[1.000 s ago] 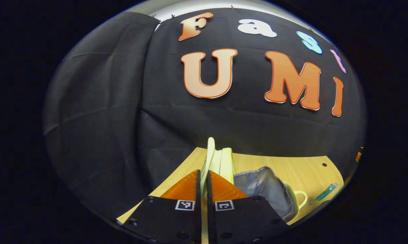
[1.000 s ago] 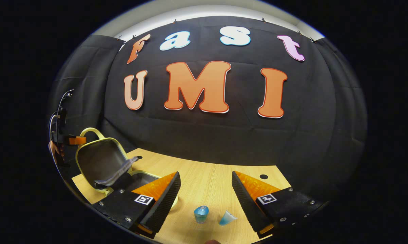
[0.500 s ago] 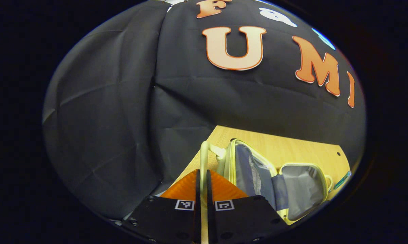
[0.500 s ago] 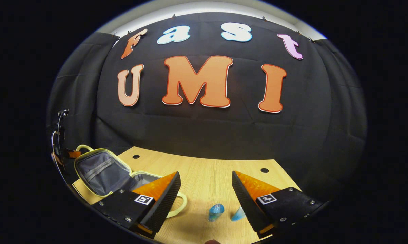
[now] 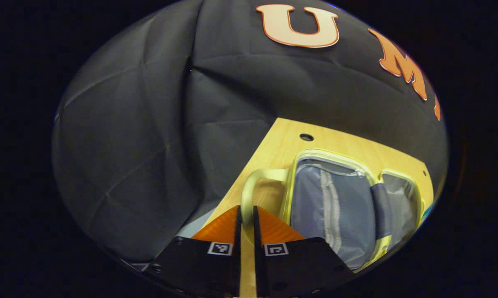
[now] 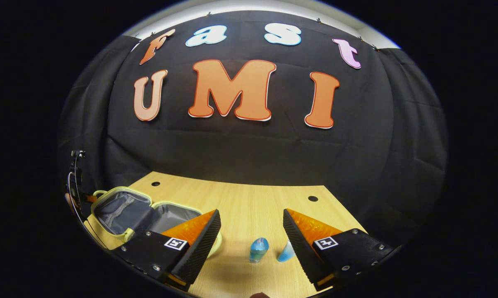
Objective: First open the suitcase, pack the skin care products into it, and then close the suitcase.
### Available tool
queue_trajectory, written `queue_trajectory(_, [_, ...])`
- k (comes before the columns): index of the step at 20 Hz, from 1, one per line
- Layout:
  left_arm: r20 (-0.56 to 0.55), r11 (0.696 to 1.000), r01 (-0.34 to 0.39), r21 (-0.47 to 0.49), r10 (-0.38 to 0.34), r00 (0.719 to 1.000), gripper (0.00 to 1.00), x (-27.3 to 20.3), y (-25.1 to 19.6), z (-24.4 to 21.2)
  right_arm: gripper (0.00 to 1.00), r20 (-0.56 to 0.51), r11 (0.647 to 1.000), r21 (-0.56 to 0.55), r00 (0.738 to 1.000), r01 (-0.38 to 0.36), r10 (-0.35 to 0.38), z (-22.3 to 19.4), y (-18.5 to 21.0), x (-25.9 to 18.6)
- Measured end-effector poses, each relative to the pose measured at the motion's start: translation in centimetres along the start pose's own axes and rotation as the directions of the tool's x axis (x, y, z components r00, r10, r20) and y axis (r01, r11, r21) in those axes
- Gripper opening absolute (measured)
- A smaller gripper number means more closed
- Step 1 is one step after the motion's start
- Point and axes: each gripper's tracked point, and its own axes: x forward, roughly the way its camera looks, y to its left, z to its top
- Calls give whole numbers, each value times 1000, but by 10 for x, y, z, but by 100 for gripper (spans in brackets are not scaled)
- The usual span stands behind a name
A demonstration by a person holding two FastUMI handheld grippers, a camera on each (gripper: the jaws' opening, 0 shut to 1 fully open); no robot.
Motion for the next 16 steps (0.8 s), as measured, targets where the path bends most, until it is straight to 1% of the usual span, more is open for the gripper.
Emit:
queue_trajectory(1, [13,1000,10,7,-11,1000,17,3,-3,2,96,-10,1000,-6,1000,3,-3,-5,-3,0])
queue_trajectory(2, [37,1000,27,4,-27,999,16,0,-10,6,96,-15,1000,-10,1000,3,-3,-8,-6,-1])
queue_trajectory(3, [64,999,49,7,-50,997,22,-3,-18,12,96,-15,1000,-11,1000,2,-2,-10,-8,-1])
queue_trajectory(4, [87,998,66,22,-68,994,22,-7,-28,18,96,-19,1000,-11,1000,-1,0,-15,-11,-1])
queue_trajectory(5, [118,996,80,44,-85,989,33,-20,-40,25,96,-33,1000,-8,999,-12,12,-20,-11,-1])
queue_trajectory(6, [126,994,76,80,-85,988,44,-34,-50,30,96,-55,1000,-5,998,-25,24,-28,-12,0])
queue_trajectory(7, [140,991,71,111,-86,986,52,-45,-59,35,96,-73,999,-3,997,-35,35,-34,-13,0])
queue_trajectory(9, [176,983,99,157,-127,976,57,-65,-90,48,96,-89,998,0,994,-65,65,-39,-15,1])
queue_trajectory(10, [198,978,116,175,-150,969,62,-78,-108,55,96,-91,997,-3,993,-74,73,-41,-18,1])
queue_trajectory(12, [230,967,155,203,-201,952,87,-99,-150,61,96,-88,996,-6,992,-88,87,-43,-25,3])
queue_trajectory(13, [241,959,182,217,-233,942,94,-108,-170,59,96,-88,995,-5,991,-99,98,-45,-28,2])
queue_trajectory(16, [279,934,241,265,-313,908,97,-142,-235,58,96,-91,992,-14,988,-125,123,-53,-40,0])
